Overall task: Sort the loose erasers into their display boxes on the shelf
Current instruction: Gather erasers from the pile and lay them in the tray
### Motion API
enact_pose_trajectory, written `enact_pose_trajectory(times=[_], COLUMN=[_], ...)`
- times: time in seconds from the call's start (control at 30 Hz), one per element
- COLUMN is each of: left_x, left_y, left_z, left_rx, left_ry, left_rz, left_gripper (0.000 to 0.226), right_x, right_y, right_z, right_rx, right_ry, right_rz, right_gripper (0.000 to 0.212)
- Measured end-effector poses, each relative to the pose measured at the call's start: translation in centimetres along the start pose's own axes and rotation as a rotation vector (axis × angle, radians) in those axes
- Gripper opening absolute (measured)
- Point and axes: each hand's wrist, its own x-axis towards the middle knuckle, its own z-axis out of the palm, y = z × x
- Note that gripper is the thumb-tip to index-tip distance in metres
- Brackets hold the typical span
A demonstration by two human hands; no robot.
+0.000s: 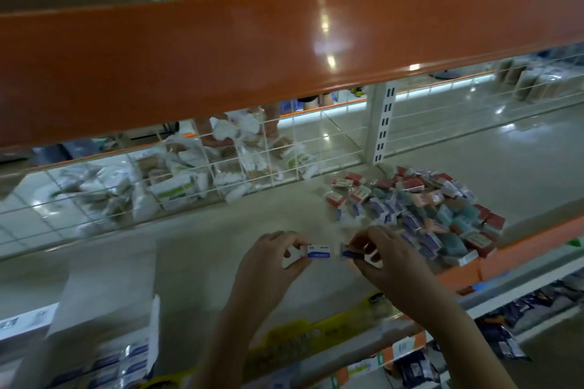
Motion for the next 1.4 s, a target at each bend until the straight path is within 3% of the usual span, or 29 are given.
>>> enact_pose_trajectory(times=[0.47, 0.73, 0.93, 1.13, 1.4], left_x=[-11.1, -16.1, -17.5, -18.2, -18.9], left_y=[-11.7, -17.2, -19.7, -21.0, -22.0], left_z=[-14.2, -18.3, -19.5, -19.8, -20.3], left_rx=[0.105, 0.108, 0.097, 0.081, 0.073], left_ry=[0.080, 0.091, 0.117, 0.106, 0.117], left_rz=[-0.235, -0.338, -0.312, -0.288, -0.276], left_gripper=[0.025, 0.019, 0.018, 0.020, 0.019], right_x=[2.7, 2.9, 2.5, 1.7, 1.0], right_y=[-17.7, -24.3, -26.9, -28.4, -28.9], right_z=[9.6, 15.1, 18.5, 20.6, 23.2], right_rx=[0.120, 0.041, -0.082, -0.182, -0.083], right_ry=[-0.161, -0.322, -0.410, -0.383, -0.410], right_rz=[-0.259, -0.400, -0.390, -0.336, -0.251], right_gripper=[0.013, 0.013, 0.018, 0.018, 0.019])
